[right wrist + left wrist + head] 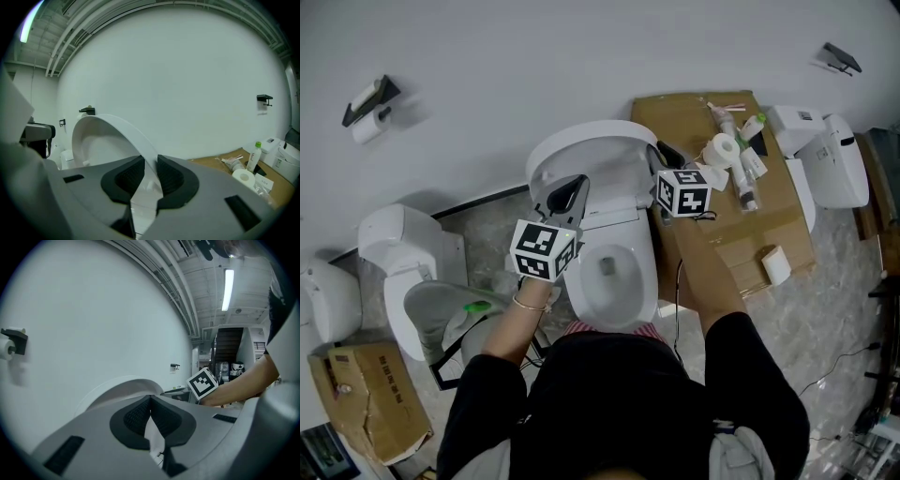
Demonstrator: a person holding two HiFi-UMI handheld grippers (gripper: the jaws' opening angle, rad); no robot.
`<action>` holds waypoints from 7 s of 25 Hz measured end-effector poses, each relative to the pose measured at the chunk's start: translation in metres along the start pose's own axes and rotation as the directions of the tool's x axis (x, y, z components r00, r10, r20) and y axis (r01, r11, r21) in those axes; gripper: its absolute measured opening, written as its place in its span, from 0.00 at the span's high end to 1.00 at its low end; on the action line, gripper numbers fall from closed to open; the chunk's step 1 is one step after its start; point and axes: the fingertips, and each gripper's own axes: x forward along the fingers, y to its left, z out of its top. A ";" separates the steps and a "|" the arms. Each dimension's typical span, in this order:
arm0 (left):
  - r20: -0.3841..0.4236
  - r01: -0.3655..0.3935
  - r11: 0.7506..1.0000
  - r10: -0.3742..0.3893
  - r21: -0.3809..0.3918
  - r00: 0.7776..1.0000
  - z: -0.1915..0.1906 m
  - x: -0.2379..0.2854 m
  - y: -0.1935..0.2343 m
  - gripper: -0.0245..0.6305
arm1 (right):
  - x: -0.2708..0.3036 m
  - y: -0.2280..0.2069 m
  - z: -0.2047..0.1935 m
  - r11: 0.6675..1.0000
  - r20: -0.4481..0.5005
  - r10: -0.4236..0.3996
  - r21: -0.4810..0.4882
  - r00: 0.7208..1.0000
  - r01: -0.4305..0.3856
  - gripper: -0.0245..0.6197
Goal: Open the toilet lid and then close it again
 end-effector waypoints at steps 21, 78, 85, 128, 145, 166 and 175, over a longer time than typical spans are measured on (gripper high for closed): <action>0.001 -0.010 1.000 0.010 0.008 1.000 -0.003 -0.013 -0.025 0.96 | -0.039 0.009 -0.016 1.000 0.012 0.014 -0.005 1.000 -0.014 0.82; -0.017 -0.081 0.993 0.080 -0.084 0.997 -0.030 -0.039 -0.059 0.96 | -0.106 0.025 -0.059 0.998 -0.010 0.068 -0.015 0.998 -0.068 0.81; -0.016 -0.100 0.991 0.099 -0.084 0.995 -0.034 -0.041 -0.066 0.96 | -0.111 0.028 -0.063 0.995 -0.012 0.100 -0.026 0.995 -0.101 0.81; -0.008 -0.178 0.977 0.178 -0.114 0.984 -0.059 -0.058 -0.108 0.96 | -0.145 0.038 -0.094 0.979 -0.050 0.191 -0.063 0.980 -0.194 0.80; -0.002 -0.218 0.968 0.219 -0.129 0.976 -0.069 -0.063 -0.121 0.96 | -0.158 0.042 -0.107 0.966 -0.072 0.232 -0.098 0.970 -0.239 0.80; 0.021 -0.118 0.981 0.123 -0.153 0.992 -0.079 -0.077 -0.134 0.96 | -0.188 0.058 -0.119 0.979 -0.084 0.199 0.055 0.976 -0.195 0.79; 0.020 -0.076 0.985 0.080 -0.155 0.997 -0.082 -0.083 -0.142 0.96 | -0.208 0.097 -0.108 0.969 -0.030 0.231 0.098 0.972 -0.227 0.92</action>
